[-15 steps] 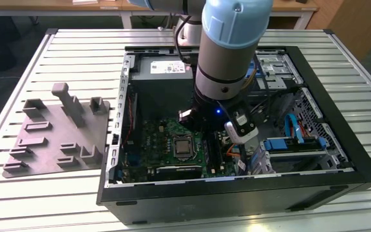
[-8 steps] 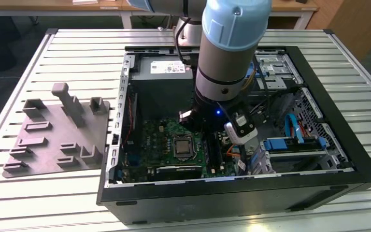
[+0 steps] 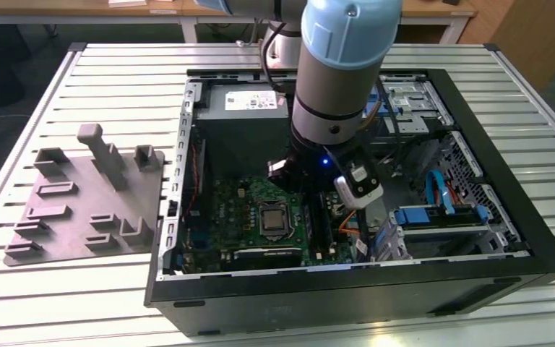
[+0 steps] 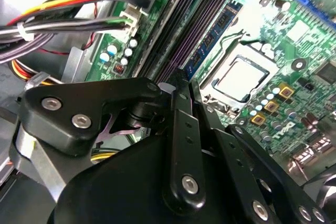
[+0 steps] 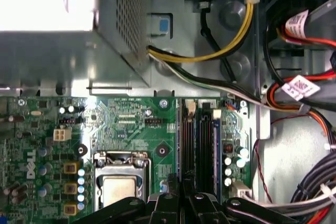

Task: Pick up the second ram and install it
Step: 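Insert the second ram into the second slot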

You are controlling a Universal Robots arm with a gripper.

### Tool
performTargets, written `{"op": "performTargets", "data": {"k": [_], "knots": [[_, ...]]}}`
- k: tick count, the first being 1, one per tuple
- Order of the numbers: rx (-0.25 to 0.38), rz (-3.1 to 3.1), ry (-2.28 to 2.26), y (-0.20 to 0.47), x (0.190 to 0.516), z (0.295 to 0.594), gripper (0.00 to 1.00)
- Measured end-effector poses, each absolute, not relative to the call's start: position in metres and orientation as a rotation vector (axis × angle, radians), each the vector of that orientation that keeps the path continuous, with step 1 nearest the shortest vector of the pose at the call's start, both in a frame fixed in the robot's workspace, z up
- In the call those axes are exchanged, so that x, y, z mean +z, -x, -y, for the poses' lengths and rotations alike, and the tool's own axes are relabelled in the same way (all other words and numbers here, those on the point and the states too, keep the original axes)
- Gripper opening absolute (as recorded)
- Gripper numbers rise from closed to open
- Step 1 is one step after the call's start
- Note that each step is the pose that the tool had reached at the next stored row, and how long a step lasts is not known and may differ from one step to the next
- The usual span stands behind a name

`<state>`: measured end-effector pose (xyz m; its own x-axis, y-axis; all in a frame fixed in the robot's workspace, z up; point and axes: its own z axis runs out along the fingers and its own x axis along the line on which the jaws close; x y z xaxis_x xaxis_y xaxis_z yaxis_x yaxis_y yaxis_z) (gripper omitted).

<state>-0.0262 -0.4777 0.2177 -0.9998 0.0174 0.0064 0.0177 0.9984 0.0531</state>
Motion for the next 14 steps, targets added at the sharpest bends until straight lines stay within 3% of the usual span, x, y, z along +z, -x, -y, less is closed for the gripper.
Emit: {"op": "performTargets", "data": {"k": [14], "knots": [[-0.057, 3.135, 0.028, 0.023, 0.2166, 0.4742, 0.14]]}}
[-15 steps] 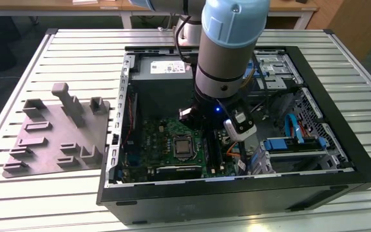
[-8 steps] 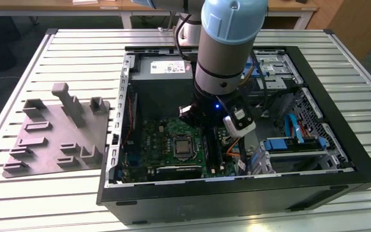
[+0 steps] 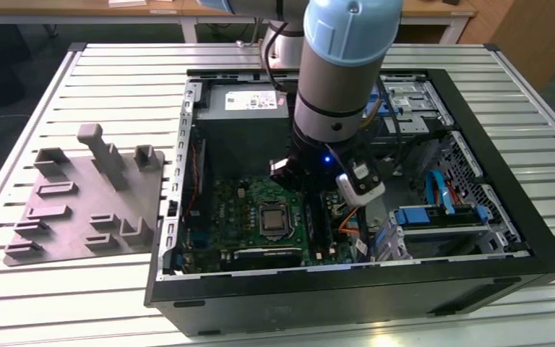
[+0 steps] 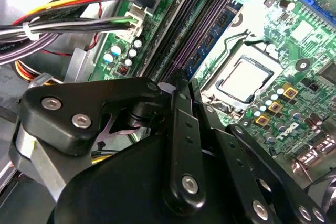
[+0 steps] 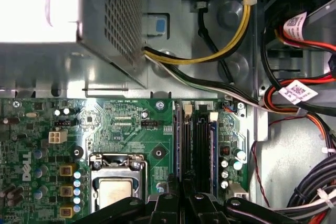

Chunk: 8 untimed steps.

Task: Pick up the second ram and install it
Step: 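Insert the second ram into the second slot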

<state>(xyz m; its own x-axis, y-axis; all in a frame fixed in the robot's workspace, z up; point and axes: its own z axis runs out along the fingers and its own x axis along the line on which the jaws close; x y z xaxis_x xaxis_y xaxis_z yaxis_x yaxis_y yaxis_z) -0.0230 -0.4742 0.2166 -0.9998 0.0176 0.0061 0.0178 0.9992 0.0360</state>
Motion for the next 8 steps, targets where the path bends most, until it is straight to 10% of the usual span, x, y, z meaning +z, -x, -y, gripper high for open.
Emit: {"op": "performTargets", "data": {"k": [8], "knots": [[-0.054, 3.135, 0.027, 0.023, 0.216, 0.487, 0.14]]}}
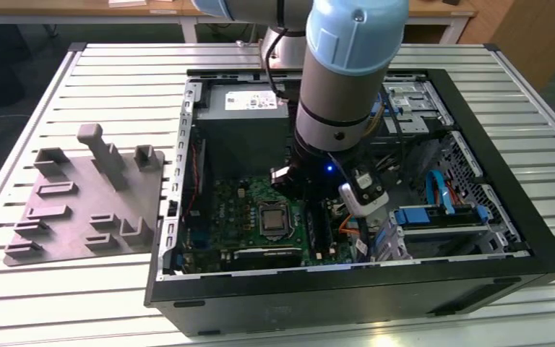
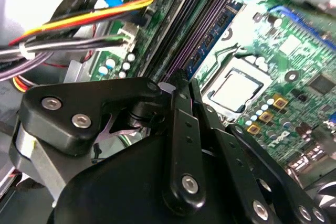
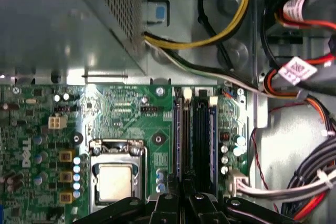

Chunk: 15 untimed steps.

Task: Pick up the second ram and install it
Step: 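Insert the second ram into the second slot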

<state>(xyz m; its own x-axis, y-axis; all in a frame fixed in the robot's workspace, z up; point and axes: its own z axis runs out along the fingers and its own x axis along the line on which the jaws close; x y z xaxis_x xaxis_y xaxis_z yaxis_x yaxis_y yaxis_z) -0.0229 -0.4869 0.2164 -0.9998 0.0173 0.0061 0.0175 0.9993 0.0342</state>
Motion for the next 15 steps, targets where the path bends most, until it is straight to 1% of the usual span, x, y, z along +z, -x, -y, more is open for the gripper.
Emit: {"op": "performTargets", "data": {"k": [15], "knots": [[-0.051, 3.135, 0.027, 0.0187, 0.2146, 0.4883, 0.14]]}}
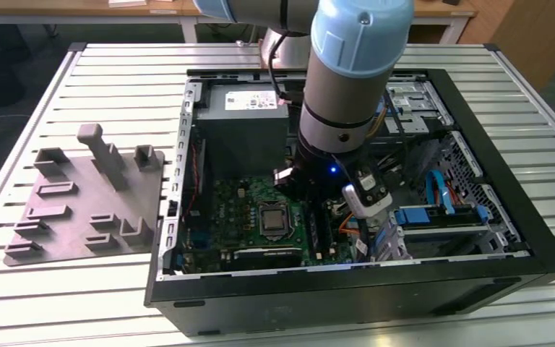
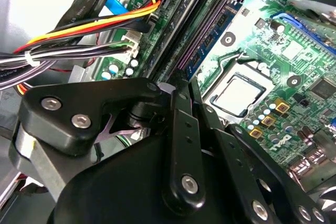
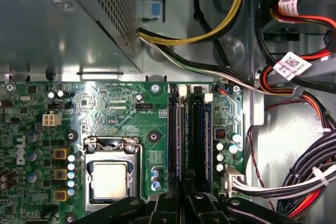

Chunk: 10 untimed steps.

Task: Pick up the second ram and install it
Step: 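Insert the second ram into the second slot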

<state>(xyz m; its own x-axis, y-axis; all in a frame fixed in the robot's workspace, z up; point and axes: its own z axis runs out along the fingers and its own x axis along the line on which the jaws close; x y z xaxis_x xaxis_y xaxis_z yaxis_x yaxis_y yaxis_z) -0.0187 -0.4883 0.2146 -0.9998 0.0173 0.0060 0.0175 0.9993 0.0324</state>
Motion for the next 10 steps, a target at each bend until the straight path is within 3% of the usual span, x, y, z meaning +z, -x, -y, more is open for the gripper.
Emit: {"op": "performTargets", "data": {"k": [10], "knots": [[-0.048, 3.136, 0.027, 0.0176, 0.2172, 0.4909, 0.14]]}}
